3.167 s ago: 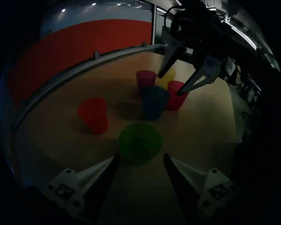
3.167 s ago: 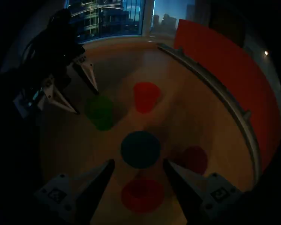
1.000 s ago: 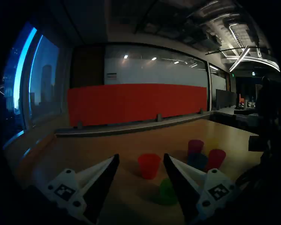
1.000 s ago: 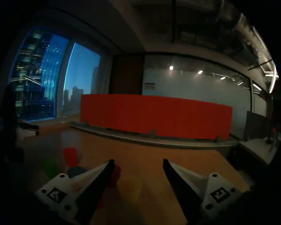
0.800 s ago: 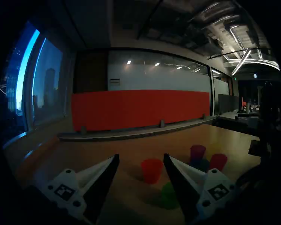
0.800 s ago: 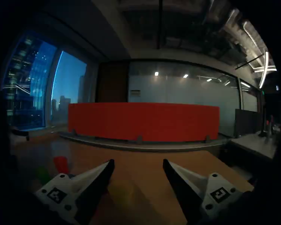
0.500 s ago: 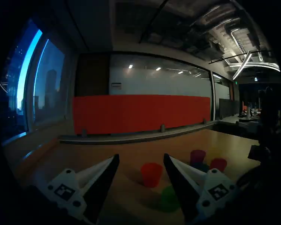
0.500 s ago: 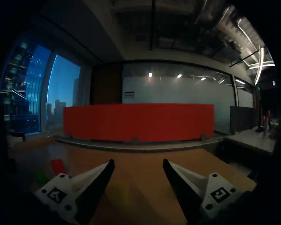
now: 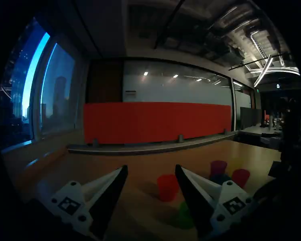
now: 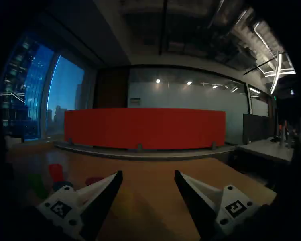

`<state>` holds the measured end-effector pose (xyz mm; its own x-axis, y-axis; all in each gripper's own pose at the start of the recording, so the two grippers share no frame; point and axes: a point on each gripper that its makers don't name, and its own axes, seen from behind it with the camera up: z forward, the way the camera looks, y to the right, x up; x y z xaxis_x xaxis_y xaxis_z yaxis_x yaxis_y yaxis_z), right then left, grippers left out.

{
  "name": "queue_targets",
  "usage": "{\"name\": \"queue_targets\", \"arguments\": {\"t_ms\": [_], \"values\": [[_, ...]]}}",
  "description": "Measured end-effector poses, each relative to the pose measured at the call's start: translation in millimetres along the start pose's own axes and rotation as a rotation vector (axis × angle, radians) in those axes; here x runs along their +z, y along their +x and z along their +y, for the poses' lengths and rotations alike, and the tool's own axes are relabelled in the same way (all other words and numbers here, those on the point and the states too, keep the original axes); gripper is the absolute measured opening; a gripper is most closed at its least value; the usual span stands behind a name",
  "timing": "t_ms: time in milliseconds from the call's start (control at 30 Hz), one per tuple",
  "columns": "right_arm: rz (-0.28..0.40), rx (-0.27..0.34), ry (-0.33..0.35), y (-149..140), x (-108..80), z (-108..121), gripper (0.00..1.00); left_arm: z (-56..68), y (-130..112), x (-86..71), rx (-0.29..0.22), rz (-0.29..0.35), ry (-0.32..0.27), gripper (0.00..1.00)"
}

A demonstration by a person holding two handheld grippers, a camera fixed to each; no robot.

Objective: Pour water

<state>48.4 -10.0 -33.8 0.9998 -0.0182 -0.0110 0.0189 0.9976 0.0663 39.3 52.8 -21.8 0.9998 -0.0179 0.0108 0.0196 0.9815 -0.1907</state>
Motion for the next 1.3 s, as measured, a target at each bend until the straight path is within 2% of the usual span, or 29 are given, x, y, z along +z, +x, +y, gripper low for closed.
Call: {"name": "queue_targets", "arguments": {"t_ms": [200, 400, 767, 900, 1100, 1300], "values": [[0.011, 0.017, -0.005, -8, -2.8, 1, 1.0, -13.7, -13, -2.7, -0.022, 0.011, 0.069, 0.87], [0.027, 0.017, -0.01, -6, -2.1, 0, 1.0, -31.0, -11, -2.5, -0.042, 0.035, 0.151, 0.87], [0.04, 0.004, 0.01, 3, 0.2, -12, 1.0, -43.1, -11, -2.9, -0.061, 0.065, 0.24, 0.87], [0.042, -0.001, 0.007, 7, 2.7, -12, 1.0, -45.3, -12, -2.5, -0.058, 0.075, 0.255, 0.87], [0.044, 0.003, 0.007, 10, 4.4, -11, 1.0, -44.4, -19, -1.0, -0.052, 0.073, 0.245, 0.87], [0.034, 0.004, 0.007, 8, 2.9, -11, 1.0, -50.8, -30, 1.2, -0.044, 0.067, 0.243, 0.87]]}}
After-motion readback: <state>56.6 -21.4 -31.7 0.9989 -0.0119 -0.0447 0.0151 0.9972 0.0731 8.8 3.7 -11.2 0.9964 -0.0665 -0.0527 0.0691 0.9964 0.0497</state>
